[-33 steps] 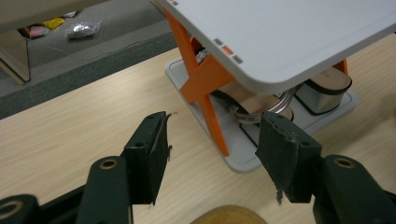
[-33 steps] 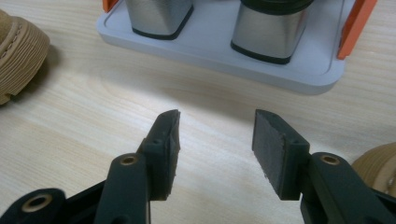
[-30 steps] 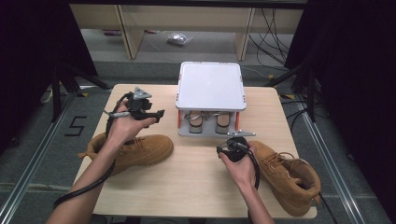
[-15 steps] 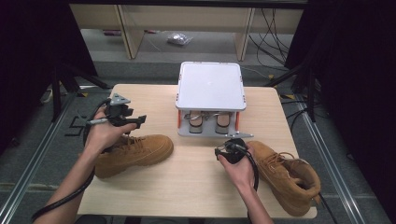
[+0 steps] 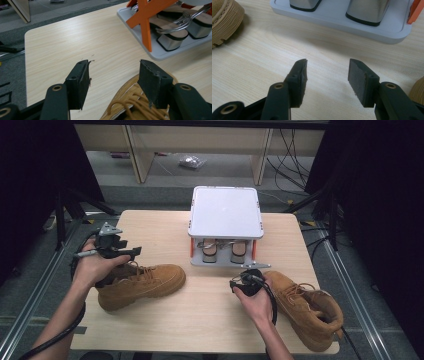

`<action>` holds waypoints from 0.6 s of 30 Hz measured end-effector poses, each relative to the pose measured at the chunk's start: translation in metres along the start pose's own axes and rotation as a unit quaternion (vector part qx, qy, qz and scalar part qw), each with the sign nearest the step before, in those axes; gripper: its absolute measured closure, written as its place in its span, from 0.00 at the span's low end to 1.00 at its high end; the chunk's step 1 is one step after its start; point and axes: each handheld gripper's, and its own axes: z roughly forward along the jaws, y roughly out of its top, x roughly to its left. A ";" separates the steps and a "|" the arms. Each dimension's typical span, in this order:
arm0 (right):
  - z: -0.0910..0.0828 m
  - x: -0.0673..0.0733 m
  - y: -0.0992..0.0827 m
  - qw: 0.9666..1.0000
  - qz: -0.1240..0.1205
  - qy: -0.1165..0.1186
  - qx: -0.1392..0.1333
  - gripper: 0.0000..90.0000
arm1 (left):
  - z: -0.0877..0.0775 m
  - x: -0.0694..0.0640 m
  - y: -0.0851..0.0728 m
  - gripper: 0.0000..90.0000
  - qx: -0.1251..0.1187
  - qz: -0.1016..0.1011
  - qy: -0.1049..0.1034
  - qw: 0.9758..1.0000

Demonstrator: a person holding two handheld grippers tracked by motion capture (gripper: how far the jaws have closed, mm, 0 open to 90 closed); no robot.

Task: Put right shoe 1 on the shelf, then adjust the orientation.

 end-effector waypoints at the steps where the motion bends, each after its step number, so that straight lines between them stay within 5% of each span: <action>1: 0.000 0.000 0.000 1.000 -0.001 -0.001 0.000 0.56 | -0.001 0.002 -0.001 0.46 0.006 0.000 0.001 1.000; 18: 0.003 0.004 0.001 1.000 -0.009 -0.001 0.004 0.54 | -0.006 0.023 -0.025 0.44 0.025 0.022 -0.015 0.999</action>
